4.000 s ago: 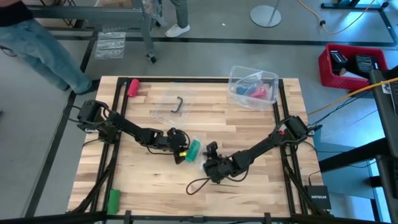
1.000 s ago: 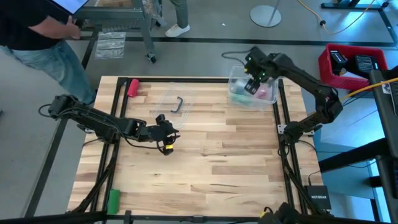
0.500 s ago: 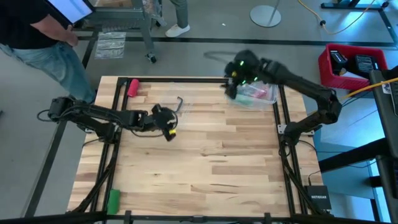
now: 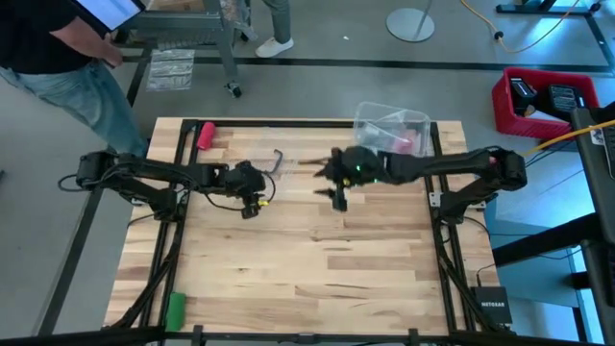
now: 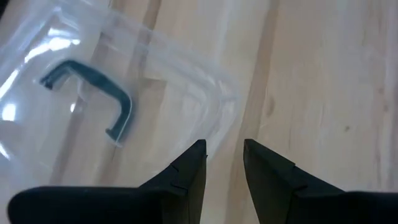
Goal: Roll bandage
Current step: Close the transparent container
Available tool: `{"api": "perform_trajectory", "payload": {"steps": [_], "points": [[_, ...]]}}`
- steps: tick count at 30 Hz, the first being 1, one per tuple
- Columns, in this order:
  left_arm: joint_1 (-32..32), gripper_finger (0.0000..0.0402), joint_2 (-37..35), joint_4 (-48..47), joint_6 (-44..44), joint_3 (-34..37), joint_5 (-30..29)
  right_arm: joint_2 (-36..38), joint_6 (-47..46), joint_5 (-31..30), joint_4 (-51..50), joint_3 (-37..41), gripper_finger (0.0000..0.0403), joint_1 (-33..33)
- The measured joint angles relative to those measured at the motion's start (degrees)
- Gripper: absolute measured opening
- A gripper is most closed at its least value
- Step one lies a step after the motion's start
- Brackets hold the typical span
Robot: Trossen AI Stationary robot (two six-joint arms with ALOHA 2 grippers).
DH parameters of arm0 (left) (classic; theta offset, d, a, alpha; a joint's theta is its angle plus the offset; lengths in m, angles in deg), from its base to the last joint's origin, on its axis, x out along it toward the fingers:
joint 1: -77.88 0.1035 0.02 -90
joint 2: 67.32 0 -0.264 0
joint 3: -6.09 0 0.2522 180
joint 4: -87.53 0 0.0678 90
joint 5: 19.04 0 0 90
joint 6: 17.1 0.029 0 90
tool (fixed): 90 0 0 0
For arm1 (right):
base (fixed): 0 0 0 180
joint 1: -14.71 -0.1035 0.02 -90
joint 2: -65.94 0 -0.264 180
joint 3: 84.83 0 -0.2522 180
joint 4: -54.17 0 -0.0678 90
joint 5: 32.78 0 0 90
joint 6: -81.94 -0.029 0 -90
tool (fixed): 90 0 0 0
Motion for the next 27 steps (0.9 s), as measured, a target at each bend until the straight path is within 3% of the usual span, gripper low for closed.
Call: {"api": "perform_trajectory", "payload": {"steps": [8,14,20,27], "points": [[2.74,0.0100,5.49,2.96,9.48,0.62,2.66,0.00,-5.23,-4.13,20.02,11.93,0.0241,-6.29],[3.97,0.0100,10.48,5.44,12.15,0.62,4.15,-0.13,-5.99,-9.54,22.04,14.88,0.0241,-8.52],[4.08,0.0097,14.03,8.14,14.02,0.53,3.07,-2.30,-7.14,-10.62,24.18,15.05,0.0241,-8.85],[3.95,0.0011,14.34,8.32,16.16,0.48,3.95,-6.56,-8.50,-10.61,26.04,15.05,0.0241,-8.83]]}}
